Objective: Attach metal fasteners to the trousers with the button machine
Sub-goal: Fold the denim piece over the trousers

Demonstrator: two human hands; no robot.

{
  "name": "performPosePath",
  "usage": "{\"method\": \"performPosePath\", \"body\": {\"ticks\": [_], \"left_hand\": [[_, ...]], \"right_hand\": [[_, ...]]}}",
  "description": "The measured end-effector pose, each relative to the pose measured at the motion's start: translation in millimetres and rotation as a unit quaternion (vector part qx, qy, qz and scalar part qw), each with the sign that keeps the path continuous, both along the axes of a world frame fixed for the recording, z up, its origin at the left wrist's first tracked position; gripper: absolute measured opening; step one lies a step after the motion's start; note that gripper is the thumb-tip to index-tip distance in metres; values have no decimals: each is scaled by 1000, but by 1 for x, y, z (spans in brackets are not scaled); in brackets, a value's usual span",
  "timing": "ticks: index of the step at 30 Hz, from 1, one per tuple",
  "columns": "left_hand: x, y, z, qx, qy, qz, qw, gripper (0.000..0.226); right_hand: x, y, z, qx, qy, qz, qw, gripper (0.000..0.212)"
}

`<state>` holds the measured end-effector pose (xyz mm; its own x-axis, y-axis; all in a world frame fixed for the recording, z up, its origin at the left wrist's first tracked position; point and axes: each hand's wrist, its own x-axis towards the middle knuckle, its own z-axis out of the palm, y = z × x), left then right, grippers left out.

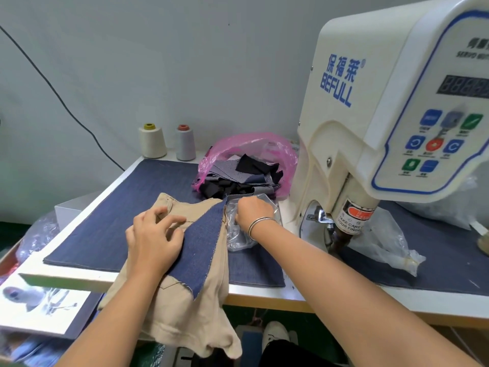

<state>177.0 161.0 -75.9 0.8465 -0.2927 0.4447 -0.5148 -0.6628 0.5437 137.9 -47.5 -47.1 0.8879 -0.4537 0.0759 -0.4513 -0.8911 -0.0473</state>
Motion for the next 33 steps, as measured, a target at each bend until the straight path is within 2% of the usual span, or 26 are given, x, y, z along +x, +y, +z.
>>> {"method": "performPosePath", "body": {"ticks": [4, 11, 16, 23, 28, 31, 33], "left_hand": [[1, 0, -1, 2, 4, 7, 1000, 22], [1, -1, 0, 9, 4, 8, 1000, 21], [0, -1, 1, 8, 7, 8, 1000, 20], [1, -1, 0, 8, 1, 8, 1000, 20], [1, -2, 0, 12, -7, 7, 1000, 20], [2, -1, 1, 12, -12, 4, 1000, 18], [1, -1, 2, 17, -15, 1, 1000, 21]], "right_hand": [[-1, -3, 3, 2, 30, 15, 999, 22], [-4, 1, 12, -178, 77, 120, 974, 23], [-2, 9, 10, -230, 100, 147, 957, 18], [-6, 5, 21, -180, 126, 126, 967, 30], [-8, 7, 23, -171, 146, 124, 967, 29], [-16, 2, 31, -135, 77, 111, 982, 25], [-28, 2, 34, -4, -45, 86, 995, 18]]}}
